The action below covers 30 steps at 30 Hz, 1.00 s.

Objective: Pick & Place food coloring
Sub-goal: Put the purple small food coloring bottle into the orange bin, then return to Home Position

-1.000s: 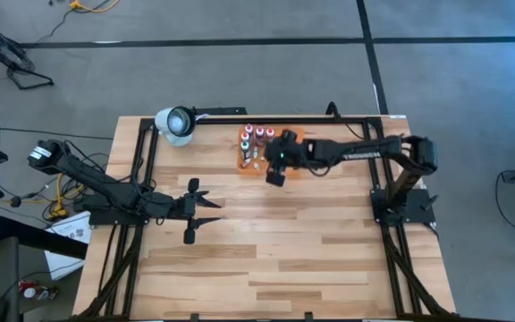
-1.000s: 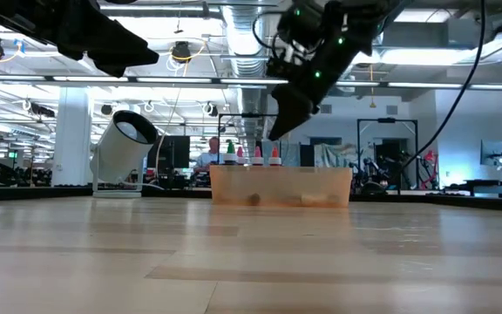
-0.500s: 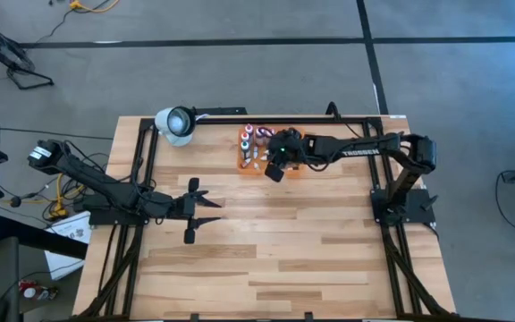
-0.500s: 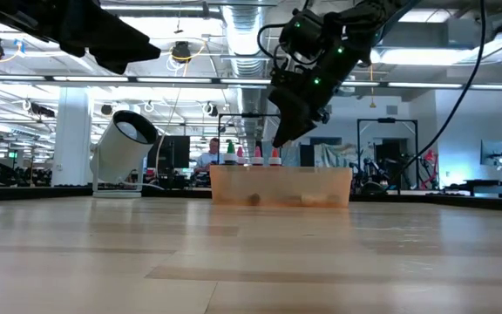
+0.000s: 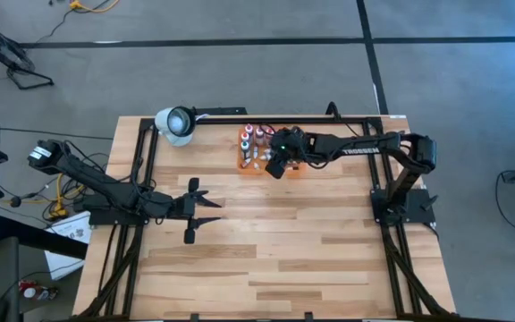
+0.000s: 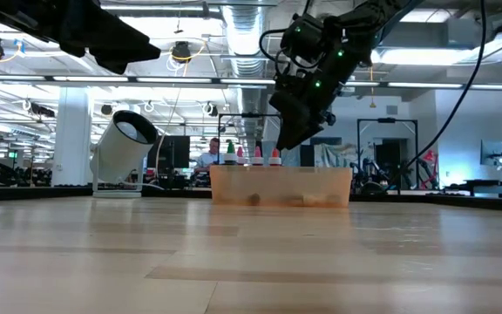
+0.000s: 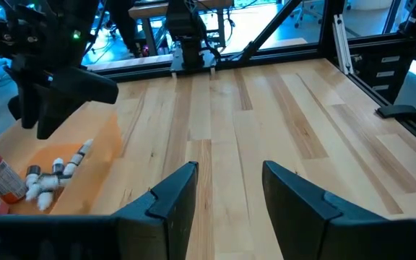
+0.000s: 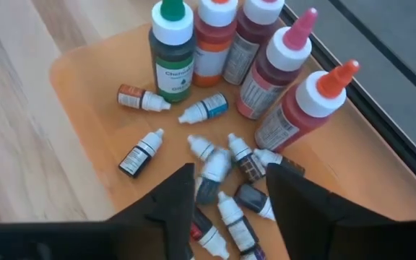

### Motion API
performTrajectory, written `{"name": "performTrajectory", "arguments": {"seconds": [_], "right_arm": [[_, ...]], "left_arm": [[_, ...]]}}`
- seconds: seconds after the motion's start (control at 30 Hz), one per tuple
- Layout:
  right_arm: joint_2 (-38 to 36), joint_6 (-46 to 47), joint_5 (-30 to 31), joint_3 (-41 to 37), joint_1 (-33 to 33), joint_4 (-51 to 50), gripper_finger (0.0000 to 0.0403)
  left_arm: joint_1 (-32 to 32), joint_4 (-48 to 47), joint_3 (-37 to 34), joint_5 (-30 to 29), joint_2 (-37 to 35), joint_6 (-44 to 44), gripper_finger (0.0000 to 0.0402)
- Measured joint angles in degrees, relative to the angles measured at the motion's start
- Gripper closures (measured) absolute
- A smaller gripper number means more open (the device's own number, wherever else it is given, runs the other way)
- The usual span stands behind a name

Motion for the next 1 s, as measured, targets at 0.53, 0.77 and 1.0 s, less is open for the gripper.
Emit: {"name": "performTrajectory", "arguments": {"seconds": [0.53,0.77,1.0], "right_arm": [[-2.8,-15.37,-4.06,0.02,11.06,-3.28,0.0183],[-9.43,-15.17,-3.38,0.04,11.95,-2.28,0.0194],[-18.85,-15.98,-4.09,-2.08,14.04,-3.09,0.0206]], "left_arm": [[0.0,1.05,0.0,-22.45,-0.02,-3.93,0.0248],[8.35,14.22,0.0,-2.83,-0.02,10.5,0.0248],[22.14,15.58,0.0,8.6,-1.49,10.99,0.0248]]}}
